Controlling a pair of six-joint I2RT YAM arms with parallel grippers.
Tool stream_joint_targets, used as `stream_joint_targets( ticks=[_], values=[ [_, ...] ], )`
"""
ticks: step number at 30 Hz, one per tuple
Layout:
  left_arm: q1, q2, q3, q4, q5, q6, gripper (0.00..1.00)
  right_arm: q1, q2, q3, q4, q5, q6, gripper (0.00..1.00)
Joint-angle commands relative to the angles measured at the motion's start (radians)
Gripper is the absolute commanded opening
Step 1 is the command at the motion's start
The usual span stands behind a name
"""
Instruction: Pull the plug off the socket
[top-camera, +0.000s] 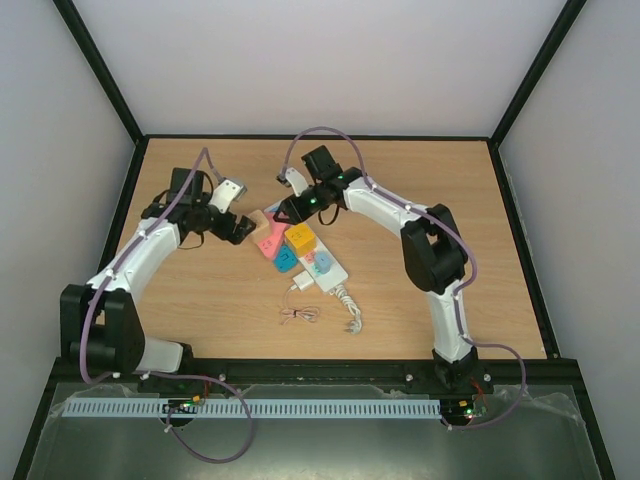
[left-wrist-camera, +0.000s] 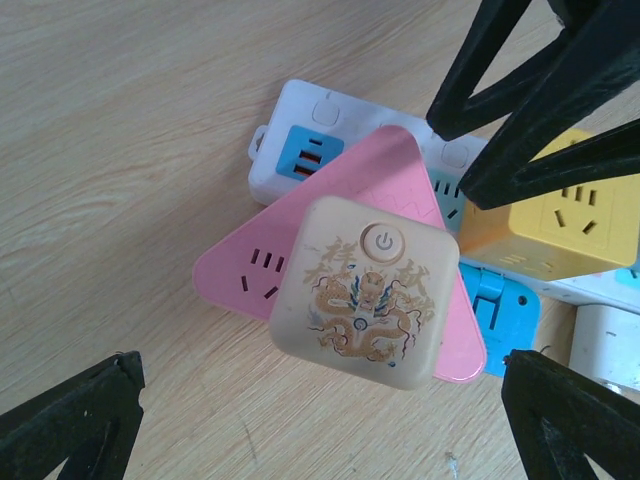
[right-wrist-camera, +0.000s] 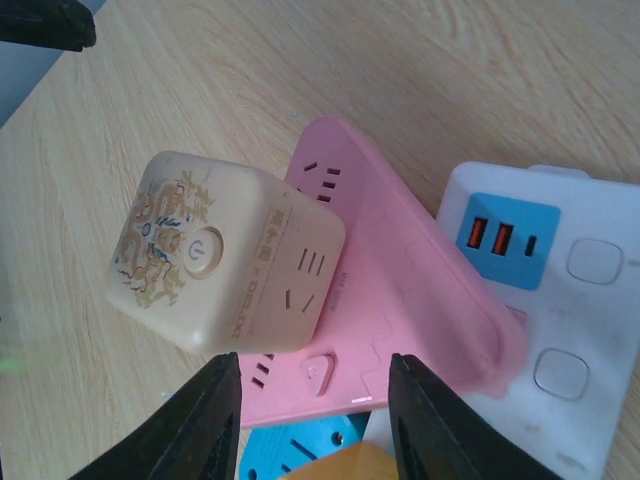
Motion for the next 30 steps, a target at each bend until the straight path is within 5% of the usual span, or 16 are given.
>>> stream_joint_targets(
  ticks=[1, 15, 30],
  values=[
    [-0.029, 0.027, 0.029, 0.014, -0.057, 0.006, 1.00, -0.005, 0.062, 0.068, -0.053, -0.057, 0.005, 0.38],
    [-0.077, 0.065, 0.032, 0.042, -0.111, 0.000, 1.00, -0.085, 0.250, 0.174, -0.098, -0.185, 0.037, 0.20],
    [-0.111, 0.115, 0.043, 0.066, -0.193, 0.009, 1.00, -0.088, 0.286, 0.144, -0.167, -0.111, -0.055, 0.14]
  ],
)
